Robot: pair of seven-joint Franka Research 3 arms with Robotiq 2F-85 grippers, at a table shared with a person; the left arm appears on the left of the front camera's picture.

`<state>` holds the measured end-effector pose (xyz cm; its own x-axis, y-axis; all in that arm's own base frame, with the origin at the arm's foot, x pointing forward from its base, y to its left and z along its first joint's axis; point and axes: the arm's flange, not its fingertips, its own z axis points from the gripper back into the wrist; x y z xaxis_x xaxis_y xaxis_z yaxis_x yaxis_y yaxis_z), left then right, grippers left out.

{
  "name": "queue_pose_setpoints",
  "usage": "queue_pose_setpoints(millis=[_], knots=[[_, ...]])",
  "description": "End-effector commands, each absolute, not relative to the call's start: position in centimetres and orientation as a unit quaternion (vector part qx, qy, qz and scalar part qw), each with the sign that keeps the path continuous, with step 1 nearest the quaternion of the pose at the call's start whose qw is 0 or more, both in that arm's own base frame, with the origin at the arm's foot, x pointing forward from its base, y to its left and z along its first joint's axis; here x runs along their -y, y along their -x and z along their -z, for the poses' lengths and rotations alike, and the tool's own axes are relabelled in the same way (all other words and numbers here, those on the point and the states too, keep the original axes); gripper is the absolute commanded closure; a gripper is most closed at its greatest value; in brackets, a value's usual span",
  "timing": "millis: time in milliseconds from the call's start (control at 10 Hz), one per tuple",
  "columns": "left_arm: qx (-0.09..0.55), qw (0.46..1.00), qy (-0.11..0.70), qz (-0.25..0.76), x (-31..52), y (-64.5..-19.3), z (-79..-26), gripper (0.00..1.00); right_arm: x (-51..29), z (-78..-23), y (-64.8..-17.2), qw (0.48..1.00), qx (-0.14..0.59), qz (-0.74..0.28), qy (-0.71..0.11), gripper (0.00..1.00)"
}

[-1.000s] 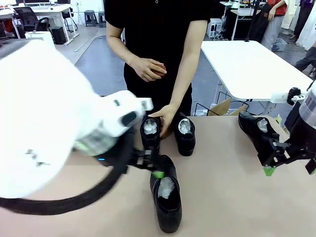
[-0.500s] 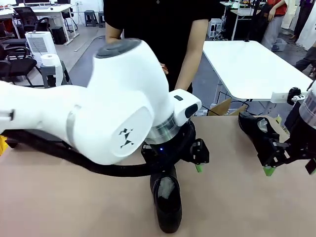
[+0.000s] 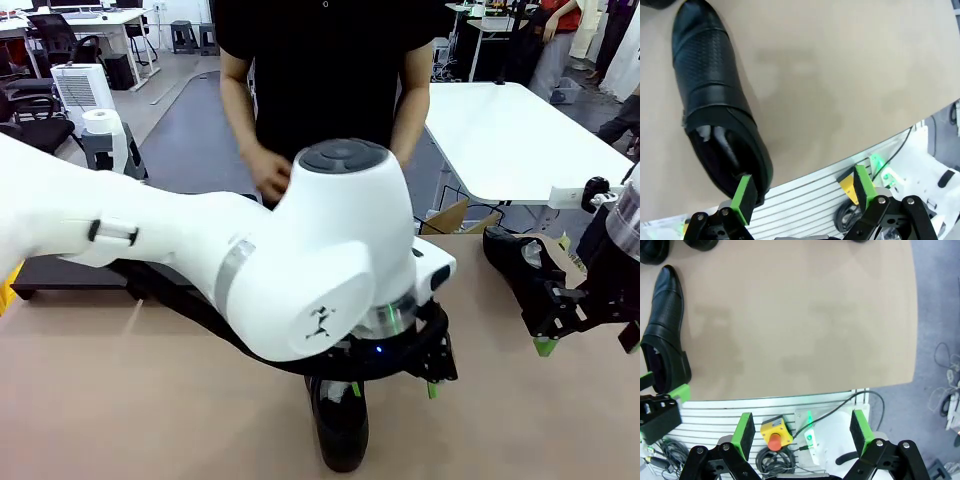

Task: Organize the shoes by placing them on the stand.
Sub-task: Place the Shoe from the middle of the table onto the Shoes Stand.

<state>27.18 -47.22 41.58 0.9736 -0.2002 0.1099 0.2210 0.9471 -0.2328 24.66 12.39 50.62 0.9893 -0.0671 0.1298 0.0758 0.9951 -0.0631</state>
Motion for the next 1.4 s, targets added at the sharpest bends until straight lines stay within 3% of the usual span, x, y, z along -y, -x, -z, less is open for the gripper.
queue_pose_setpoints(millis=[0,900,1000,1300], knots=[[0.057,0.99,0.103,0.075,48.7,-27.7,-40.8,0.0,-12.3,-50.7,-24.7,0.997,0.064,0.039,0.028,0.0],[0.053,0.997,0.051,0.011,49.3,-29.6,-36.0,0.0,-12.3,-50.7,-24.7,0.997,0.064,0.039,0.028,0.0],[0.051,0.997,0.048,0.015,49.6,-29.5,-35.7,0.04,-12.3,-50.7,-24.7,0.997,0.064,0.039,0.028,0.0],[0.041,0.998,0.041,0.024,49.9,-29.4,-35.5,0.37,-12.3,-50.7,-24.7,0.997,0.064,0.039,0.028,0.0]])
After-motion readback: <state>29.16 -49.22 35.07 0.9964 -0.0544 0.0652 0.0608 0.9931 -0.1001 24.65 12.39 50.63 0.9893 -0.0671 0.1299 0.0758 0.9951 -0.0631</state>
